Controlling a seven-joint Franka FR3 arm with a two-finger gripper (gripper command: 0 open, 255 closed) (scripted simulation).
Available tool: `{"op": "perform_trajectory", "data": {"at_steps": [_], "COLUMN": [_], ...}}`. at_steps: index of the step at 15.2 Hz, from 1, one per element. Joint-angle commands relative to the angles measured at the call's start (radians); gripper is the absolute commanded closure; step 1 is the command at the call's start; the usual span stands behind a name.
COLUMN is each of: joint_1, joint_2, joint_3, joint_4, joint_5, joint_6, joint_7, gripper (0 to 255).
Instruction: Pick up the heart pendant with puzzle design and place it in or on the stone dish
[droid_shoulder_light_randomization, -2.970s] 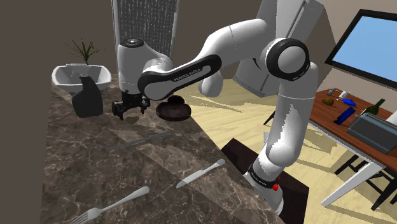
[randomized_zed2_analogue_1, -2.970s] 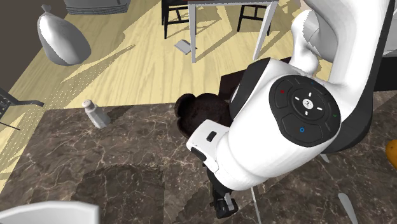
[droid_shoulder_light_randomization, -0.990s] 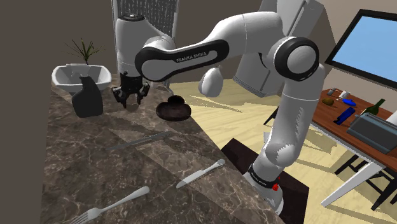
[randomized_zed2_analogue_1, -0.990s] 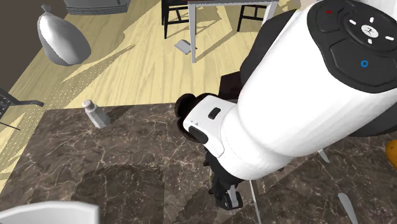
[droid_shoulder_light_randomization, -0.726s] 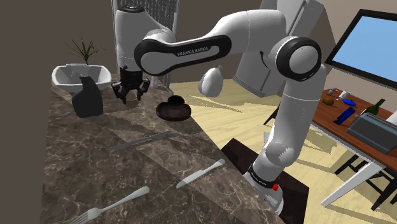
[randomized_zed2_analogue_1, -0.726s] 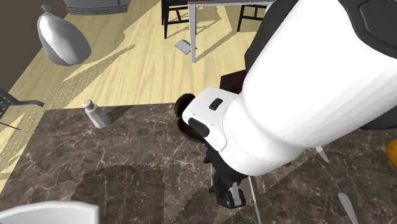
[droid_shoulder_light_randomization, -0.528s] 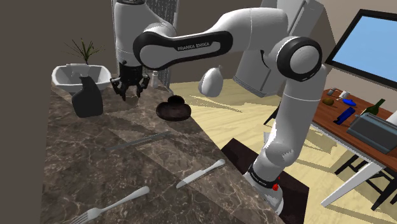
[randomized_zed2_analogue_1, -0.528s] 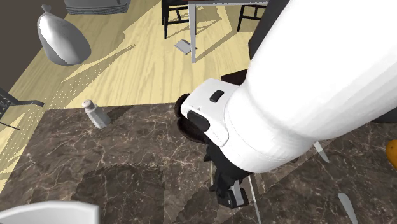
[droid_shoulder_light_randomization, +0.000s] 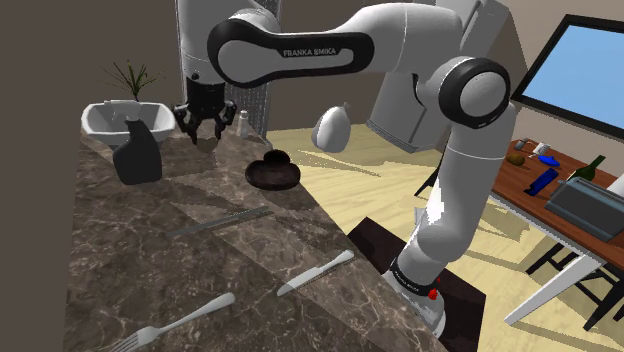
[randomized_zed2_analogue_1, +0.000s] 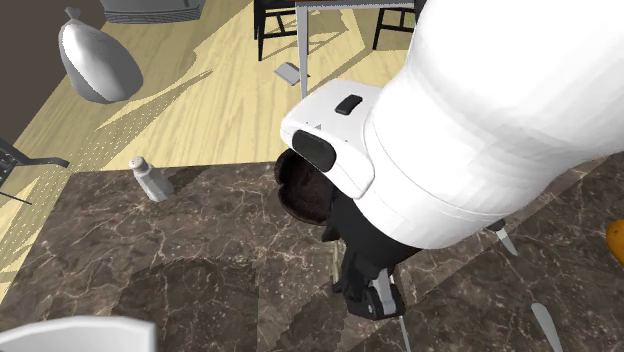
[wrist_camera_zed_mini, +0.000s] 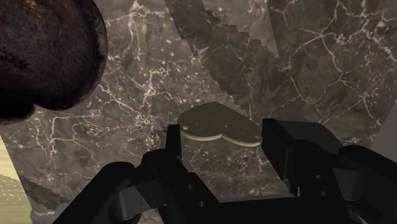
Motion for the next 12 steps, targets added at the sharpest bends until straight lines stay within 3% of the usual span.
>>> {"op": "perform_trajectory", "data": {"at_steps": [1,4,8,12], "joint_1": [0.002,0.005,-0.086,-0.140], "joint_2": [0.002,0.003,-0.160,-0.308], "joint_3": [0.001,0.002,-0.019,-0.071], "joint_4": [0.029,0.060,-0.107,-0.243], "joint_5": [0.001,0.002,0.109,0.204], "joint_6": [-0.027,-0.056,-0.002,0.029], "joint_7": [-0.006,-0.011,-0.120,-0.242], "gripper": [255,255,255,255]}}
